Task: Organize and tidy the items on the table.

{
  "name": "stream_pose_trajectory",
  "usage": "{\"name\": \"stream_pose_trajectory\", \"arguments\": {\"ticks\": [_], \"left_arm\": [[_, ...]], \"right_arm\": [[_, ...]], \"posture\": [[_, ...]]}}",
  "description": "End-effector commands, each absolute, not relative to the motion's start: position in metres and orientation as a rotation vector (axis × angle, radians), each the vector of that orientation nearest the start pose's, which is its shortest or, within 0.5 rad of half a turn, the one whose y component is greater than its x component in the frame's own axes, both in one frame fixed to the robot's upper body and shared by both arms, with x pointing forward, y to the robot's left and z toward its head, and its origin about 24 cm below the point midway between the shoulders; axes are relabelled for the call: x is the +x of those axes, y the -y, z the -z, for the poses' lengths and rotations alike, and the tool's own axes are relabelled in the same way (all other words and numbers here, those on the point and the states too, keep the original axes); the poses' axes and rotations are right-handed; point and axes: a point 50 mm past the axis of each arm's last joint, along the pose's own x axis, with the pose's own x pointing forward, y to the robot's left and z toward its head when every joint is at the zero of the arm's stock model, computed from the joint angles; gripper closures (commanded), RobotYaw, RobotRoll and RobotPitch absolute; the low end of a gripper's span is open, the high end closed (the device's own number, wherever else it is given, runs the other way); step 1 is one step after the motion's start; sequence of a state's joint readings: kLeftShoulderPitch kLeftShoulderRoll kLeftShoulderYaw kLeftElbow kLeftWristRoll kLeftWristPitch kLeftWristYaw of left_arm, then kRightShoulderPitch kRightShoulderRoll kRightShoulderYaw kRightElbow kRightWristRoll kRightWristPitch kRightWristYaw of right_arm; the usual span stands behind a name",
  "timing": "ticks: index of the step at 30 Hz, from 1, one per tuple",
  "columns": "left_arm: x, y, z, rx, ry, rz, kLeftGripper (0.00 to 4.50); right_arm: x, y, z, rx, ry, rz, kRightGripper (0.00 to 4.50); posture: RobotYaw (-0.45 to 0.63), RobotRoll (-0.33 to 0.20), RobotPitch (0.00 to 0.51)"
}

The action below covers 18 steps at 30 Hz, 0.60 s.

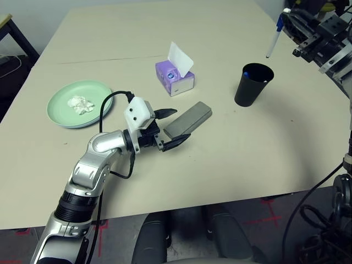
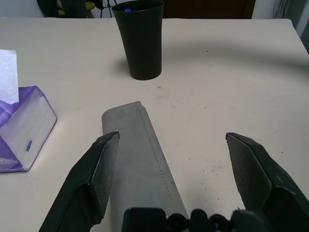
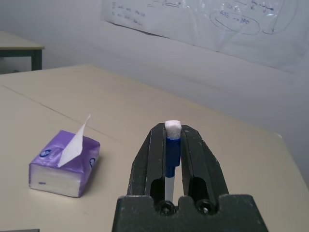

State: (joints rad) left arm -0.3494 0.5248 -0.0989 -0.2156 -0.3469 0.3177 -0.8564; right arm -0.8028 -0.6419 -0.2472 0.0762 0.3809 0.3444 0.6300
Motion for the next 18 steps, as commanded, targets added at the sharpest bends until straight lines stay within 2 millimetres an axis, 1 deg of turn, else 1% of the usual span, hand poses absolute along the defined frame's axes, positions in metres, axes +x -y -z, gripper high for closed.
{"name": "stream_pose_trajectory", "arguments": {"ticks": [1,11,12,18], "left_arm": [[0.275,-0.144,-0.150,0.297,0.056,1.079,0.00],[0.274,-0.145,-0.150,0.300,0.051,1.076,0.00],[0.273,-0.145,-0.150,0.301,0.051,1.076,0.00],[0.272,-0.146,-0.151,0.301,0.049,1.072,0.00]], "right_arm": [[0.326,0.231,-0.284,-0.263,0.416,-0.480,4.20],[0.338,0.221,-0.265,-0.240,0.369,-0.489,4.20],[0.339,0.221,-0.264,-0.238,0.366,-0.487,4.20],[0.342,0.222,-0.259,-0.242,0.341,-0.468,4.20]], "posture": [[-0.10,0.000,0.134],[-0.10,0.000,0.134],[-0.09,0.000,0.141],[-0.09,0.000,0.142]]}}
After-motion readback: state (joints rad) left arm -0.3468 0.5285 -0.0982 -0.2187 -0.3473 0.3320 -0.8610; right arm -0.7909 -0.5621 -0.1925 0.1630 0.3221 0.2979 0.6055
